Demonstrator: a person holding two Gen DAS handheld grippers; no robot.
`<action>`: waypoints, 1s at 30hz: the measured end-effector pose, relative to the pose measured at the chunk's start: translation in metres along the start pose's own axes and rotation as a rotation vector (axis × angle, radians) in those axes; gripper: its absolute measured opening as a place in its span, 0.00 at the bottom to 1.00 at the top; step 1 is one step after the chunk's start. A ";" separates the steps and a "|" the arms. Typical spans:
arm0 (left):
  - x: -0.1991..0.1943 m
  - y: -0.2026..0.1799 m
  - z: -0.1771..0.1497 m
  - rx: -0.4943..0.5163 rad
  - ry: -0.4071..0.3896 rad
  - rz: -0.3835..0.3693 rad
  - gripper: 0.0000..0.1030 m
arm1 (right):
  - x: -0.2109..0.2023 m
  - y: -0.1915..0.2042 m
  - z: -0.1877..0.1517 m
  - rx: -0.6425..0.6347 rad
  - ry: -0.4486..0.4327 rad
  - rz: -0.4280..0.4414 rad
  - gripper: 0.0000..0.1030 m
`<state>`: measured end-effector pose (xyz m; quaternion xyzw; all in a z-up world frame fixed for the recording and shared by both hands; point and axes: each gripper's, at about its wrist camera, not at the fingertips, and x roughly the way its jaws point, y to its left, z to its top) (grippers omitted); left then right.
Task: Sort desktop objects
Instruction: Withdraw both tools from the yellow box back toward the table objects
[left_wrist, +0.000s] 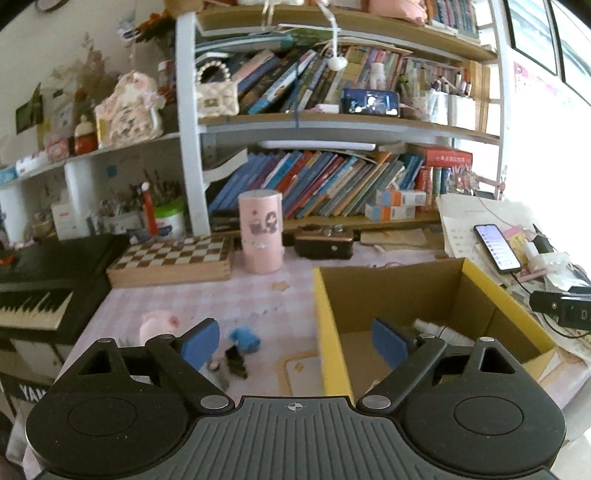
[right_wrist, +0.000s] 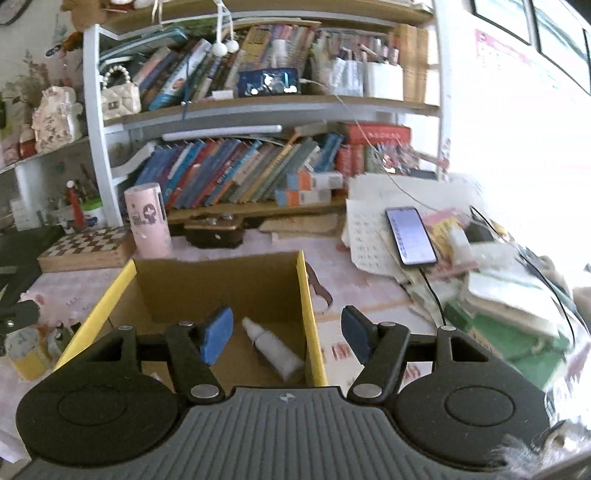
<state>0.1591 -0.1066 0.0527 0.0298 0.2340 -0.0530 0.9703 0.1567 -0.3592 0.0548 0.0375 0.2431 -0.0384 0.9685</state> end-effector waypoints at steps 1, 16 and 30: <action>-0.004 0.005 -0.004 -0.003 0.005 -0.003 0.89 | -0.003 0.003 -0.005 0.010 0.005 -0.011 0.61; -0.056 0.076 -0.057 0.046 0.058 -0.025 0.89 | -0.066 0.100 -0.069 0.069 0.089 -0.061 0.65; -0.106 0.136 -0.102 0.068 0.103 0.001 0.90 | -0.116 0.190 -0.130 0.081 0.148 -0.015 0.66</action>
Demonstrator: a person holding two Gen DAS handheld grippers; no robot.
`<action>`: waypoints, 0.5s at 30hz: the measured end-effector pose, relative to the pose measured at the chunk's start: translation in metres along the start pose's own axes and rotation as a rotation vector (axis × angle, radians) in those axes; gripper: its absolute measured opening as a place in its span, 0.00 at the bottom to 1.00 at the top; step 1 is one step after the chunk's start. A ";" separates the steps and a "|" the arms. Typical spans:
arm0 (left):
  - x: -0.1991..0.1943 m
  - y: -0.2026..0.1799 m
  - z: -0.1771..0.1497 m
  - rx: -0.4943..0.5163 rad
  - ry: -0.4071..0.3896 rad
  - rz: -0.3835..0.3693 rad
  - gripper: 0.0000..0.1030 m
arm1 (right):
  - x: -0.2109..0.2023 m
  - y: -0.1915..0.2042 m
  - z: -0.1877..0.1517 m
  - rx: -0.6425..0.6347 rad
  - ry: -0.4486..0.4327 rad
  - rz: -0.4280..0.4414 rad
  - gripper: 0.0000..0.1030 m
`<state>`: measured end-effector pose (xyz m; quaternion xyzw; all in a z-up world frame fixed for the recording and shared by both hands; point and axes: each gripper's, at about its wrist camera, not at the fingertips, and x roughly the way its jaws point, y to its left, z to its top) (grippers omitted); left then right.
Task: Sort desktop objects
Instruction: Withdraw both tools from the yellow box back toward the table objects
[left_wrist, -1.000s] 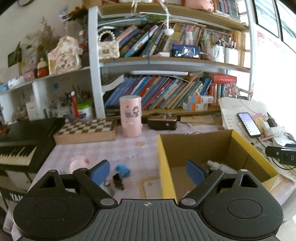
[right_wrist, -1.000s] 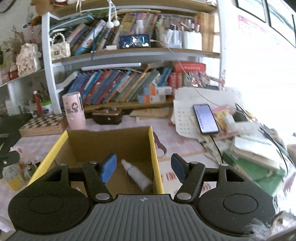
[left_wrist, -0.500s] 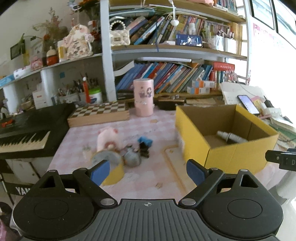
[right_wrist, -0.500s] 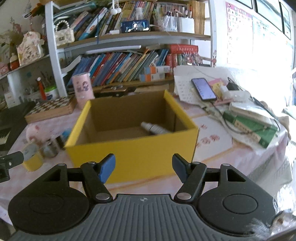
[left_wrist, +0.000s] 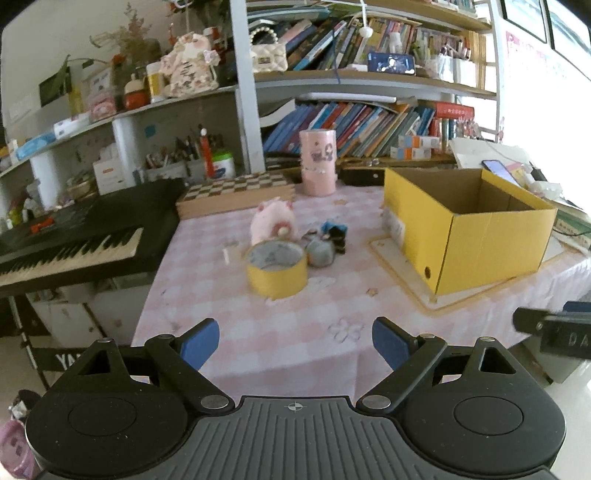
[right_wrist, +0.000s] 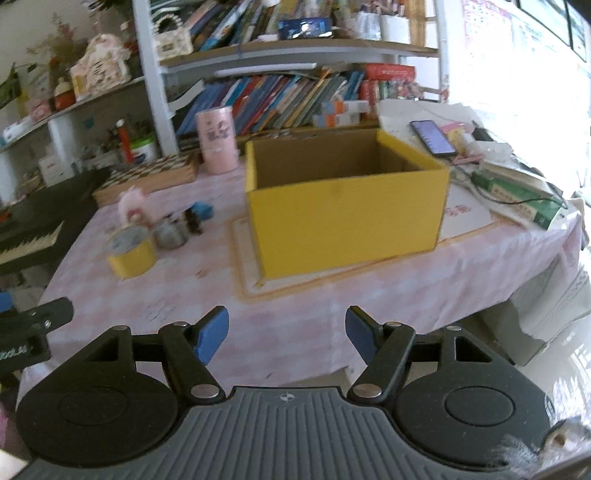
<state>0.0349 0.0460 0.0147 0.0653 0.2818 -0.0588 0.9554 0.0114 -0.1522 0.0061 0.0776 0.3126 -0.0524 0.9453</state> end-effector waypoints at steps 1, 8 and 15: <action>-0.003 0.003 -0.003 -0.001 0.003 0.001 0.90 | -0.001 0.006 -0.003 -0.011 0.009 0.010 0.66; -0.012 0.015 -0.010 0.009 -0.004 0.009 0.90 | -0.006 0.036 -0.011 -0.077 0.027 0.067 0.68; -0.011 0.026 -0.012 -0.010 -0.001 0.017 0.91 | -0.008 0.060 -0.012 -0.153 0.014 0.110 0.68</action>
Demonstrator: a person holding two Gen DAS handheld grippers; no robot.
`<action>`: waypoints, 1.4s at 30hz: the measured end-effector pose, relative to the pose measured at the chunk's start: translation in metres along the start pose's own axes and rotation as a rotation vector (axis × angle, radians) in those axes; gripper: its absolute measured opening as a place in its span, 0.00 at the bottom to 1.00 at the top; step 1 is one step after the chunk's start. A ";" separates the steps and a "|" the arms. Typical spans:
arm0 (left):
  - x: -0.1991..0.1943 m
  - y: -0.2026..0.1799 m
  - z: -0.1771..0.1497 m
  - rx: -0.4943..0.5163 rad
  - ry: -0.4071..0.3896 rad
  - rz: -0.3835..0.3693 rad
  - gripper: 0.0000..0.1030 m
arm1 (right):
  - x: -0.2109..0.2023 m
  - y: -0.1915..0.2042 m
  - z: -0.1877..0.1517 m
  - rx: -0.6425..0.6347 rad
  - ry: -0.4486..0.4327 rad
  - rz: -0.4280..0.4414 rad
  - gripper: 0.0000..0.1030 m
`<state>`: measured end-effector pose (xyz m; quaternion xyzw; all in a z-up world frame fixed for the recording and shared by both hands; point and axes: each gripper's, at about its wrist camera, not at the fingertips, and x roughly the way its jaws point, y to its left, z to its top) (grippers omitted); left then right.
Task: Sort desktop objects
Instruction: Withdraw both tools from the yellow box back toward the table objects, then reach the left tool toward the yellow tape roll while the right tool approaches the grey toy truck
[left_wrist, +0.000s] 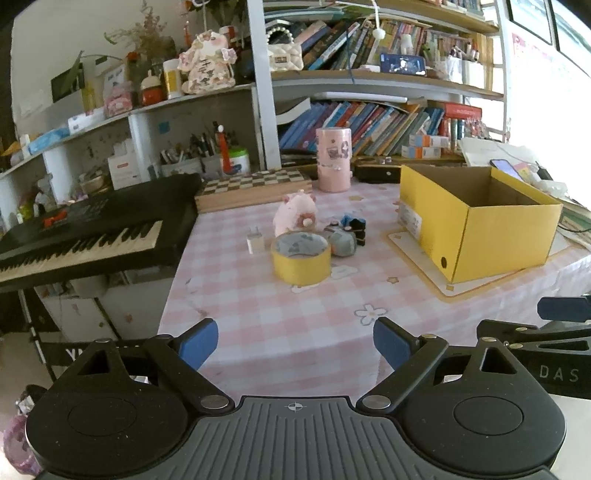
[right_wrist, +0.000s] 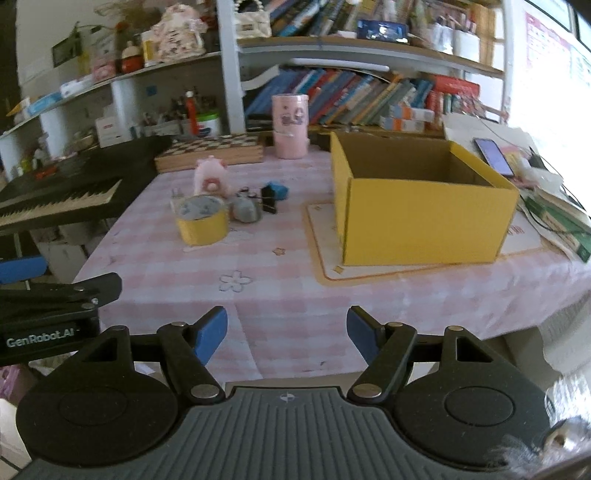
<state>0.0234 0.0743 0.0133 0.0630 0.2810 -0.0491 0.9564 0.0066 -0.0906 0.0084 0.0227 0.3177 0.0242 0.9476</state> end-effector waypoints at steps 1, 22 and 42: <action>0.000 0.002 0.000 -0.004 0.002 0.002 0.91 | 0.001 0.002 0.001 -0.005 -0.001 0.003 0.68; 0.009 0.023 0.005 -0.036 0.002 0.025 0.95 | 0.019 0.024 0.014 -0.059 0.025 0.046 0.71; 0.061 0.023 0.025 -0.059 0.056 0.055 0.96 | 0.075 0.017 0.045 -0.080 0.068 0.060 0.71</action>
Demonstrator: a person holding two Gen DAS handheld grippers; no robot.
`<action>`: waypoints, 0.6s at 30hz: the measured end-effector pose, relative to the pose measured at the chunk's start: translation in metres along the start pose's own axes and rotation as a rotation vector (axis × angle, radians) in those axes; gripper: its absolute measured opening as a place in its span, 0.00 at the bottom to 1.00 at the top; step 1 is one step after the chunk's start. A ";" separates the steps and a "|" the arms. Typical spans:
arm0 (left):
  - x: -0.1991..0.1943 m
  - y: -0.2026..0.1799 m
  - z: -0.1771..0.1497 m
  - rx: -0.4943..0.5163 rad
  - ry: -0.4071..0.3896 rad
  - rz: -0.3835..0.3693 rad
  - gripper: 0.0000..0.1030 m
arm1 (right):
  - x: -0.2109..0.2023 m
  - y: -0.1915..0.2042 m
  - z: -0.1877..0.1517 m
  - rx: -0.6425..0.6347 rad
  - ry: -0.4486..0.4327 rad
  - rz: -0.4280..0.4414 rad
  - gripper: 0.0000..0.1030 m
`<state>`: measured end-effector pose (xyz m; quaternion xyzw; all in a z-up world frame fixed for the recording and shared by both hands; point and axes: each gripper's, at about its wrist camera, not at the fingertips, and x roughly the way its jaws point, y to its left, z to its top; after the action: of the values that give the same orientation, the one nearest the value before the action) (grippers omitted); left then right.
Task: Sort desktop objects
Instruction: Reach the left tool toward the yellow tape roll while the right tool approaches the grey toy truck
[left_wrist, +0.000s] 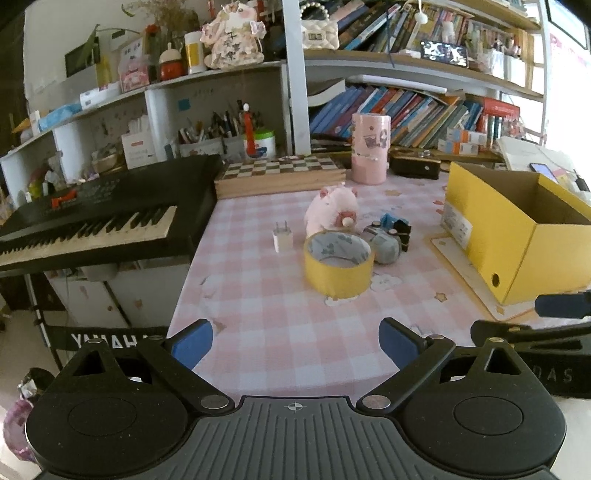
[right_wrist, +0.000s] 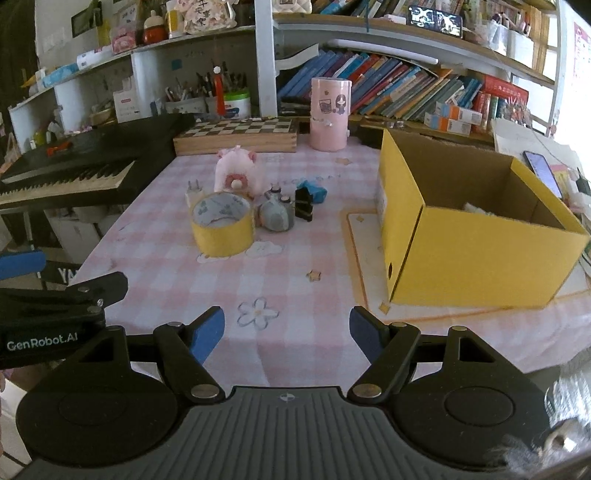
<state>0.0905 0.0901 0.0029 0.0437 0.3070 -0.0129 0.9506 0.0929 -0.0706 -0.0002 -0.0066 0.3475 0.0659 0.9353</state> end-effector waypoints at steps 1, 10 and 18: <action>0.004 -0.001 0.003 -0.002 0.003 0.003 0.96 | 0.004 -0.001 0.003 -0.001 -0.001 -0.002 0.71; 0.039 -0.002 0.024 -0.044 0.017 0.033 0.96 | 0.043 -0.015 0.038 -0.028 -0.001 -0.001 0.70; 0.062 -0.013 0.045 -0.022 0.016 0.050 0.96 | 0.070 -0.024 0.065 -0.045 -0.006 0.028 0.70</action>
<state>0.1665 0.0735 0.0014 0.0409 0.3133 0.0148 0.9487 0.1911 -0.0821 0.0030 -0.0225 0.3433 0.0866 0.9349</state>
